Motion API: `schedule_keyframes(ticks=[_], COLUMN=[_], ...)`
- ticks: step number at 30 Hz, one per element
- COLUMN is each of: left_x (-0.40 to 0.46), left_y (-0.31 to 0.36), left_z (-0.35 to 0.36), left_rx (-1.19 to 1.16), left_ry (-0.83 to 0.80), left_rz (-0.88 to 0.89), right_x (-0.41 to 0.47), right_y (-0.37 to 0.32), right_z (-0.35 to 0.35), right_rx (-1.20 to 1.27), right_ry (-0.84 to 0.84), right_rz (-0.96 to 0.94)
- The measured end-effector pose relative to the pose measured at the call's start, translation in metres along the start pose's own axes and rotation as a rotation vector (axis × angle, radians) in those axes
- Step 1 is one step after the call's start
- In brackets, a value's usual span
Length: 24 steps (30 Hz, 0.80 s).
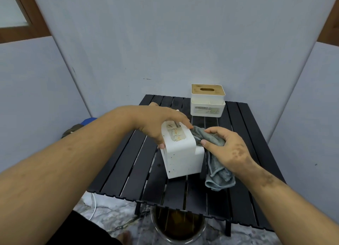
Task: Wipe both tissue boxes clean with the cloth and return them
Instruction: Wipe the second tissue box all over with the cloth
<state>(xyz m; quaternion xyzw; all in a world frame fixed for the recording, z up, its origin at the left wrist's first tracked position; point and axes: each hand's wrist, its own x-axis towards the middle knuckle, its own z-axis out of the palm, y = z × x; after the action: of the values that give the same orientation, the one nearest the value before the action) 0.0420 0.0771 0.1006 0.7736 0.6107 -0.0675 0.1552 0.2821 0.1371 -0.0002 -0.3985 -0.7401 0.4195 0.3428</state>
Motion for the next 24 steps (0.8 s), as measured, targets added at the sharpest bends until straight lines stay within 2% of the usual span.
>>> schedule_keyframes(ticks=[3, 5, 8, 10, 12, 15, 18, 22, 24], left_x=[0.000, -0.002, -0.004, -0.003, 0.000, 0.003, 0.002, 0.002, 0.002], left_y=[-0.001, -0.006, -0.010, -0.010, -0.007, -0.003, 0.002, -0.003, -0.003], left_z=[0.002, 0.002, 0.002, 0.003, 0.004, 0.006, 0.004, 0.004, 0.003], left_rx=[-0.033, -0.093, -0.189, -0.230, -0.250, -0.233, -0.216, -0.265, -0.218], left_ry=[0.041, 0.046, 0.046, 0.059, 0.080, 0.113, 0.122, 0.095, 0.056], left_rz=[-0.025, -0.029, -0.030, -0.056, -0.068, -0.055, -0.047, -0.043, -0.042], right_x=[0.003, 0.006, 0.001, -0.009, -0.018, -0.019, -0.012, -0.007, -0.008], right_y=[-0.008, -0.016, -0.035, -0.051, -0.059, -0.063, -0.068, -0.066, -0.063], right_z=[-0.017, -0.034, -0.045, -0.032, -0.008, 0.029, 0.050, 0.058, 0.059], right_rx=[-0.007, 0.004, -0.018, -0.033, -0.160, -0.531, -0.703, -0.678, -0.709], right_ry=[-0.001, 0.064, 0.147, 0.095, 0.034, 0.009, 0.017, 0.044, 0.050], right_rz=[0.041, 0.045, -0.122, -0.246, -0.368, -0.505, -0.450, -0.406, -0.404])
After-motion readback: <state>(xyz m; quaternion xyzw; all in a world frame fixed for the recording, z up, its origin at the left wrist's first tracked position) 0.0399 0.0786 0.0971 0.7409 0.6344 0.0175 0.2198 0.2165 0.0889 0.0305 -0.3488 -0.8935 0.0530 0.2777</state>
